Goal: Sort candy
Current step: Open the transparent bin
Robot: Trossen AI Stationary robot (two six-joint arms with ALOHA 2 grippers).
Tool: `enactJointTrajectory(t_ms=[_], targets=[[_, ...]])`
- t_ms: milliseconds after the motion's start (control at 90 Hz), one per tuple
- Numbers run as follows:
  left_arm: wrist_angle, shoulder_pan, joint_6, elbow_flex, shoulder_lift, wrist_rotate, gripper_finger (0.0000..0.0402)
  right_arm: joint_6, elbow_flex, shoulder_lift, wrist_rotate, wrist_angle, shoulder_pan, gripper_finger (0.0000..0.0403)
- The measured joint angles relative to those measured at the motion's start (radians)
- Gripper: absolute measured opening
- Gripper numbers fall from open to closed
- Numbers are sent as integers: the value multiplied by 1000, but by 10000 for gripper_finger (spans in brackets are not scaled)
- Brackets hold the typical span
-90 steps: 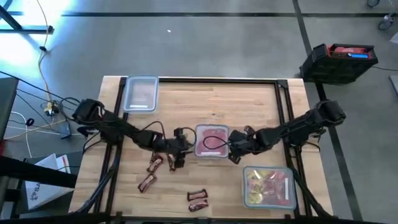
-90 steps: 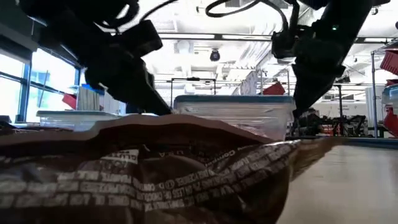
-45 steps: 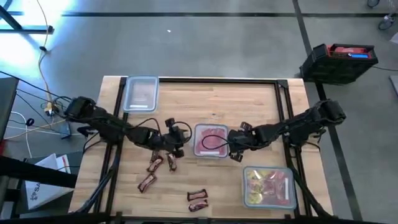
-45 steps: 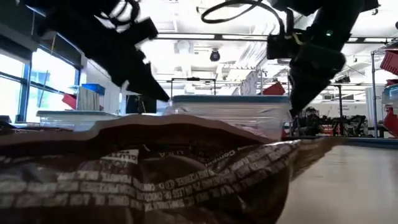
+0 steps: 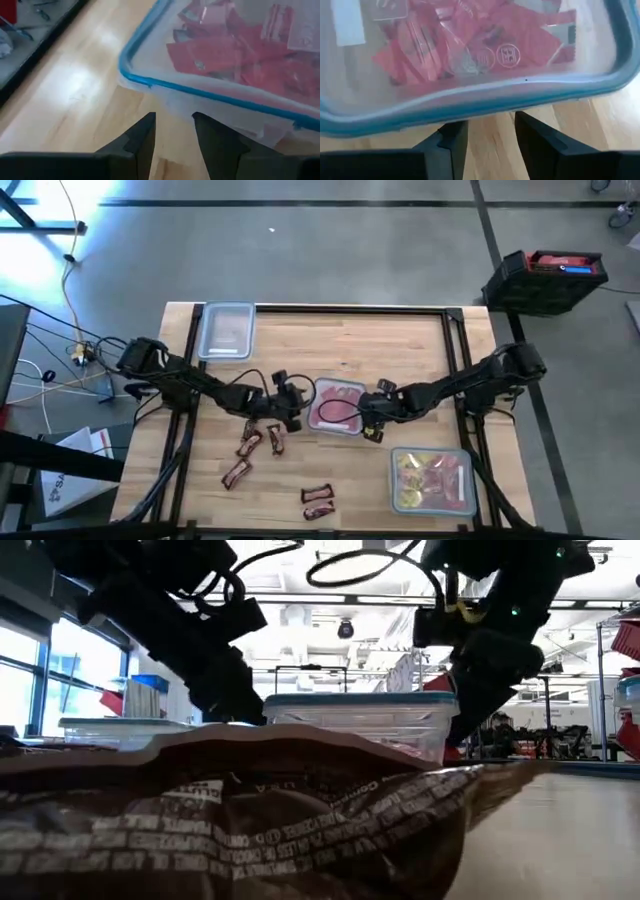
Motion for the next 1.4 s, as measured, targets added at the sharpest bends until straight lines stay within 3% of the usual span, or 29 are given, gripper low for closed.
enactJointTrajectory(t_ms=[78, 433, 600, 722, 889, 1044, 1144, 1244, 1400], targets=[[4, 0, 0, -1, -1, 48, 126, -7, 0, 0, -4, -2, 0, 133], [54, -2, 11, -4, 3, 66, 126, -8, -1, 1, 4, -1, 1, 133], [55, -4, 21, -5, 3, 204, 126, -33, -2, 1, 24, 10, -9, 133], [54, -4, 28, -5, 3, 205, 126, -38, -2, 1, 11, 0, -25, 133], [33, -5, 25, 2, 3, 176, 126, 7, 75, 0, 30, -189, -42, 133], [13, -5, 26, 4, 2, 163, 126, 12, 222, -1, 62, -476, -42, 133], [-29, -4, 27, 4, -8, 157, 126, 12, 318, -3, 92, -557, -41, 133], [-112, -4, 9, 3, -41, 153, 126, -21, 370, -3, 109, -496, -40, 133], [-213, -13, -63, 3, -124, 152, 126, -94, 332, 0, 18, -172, -40, 133]])
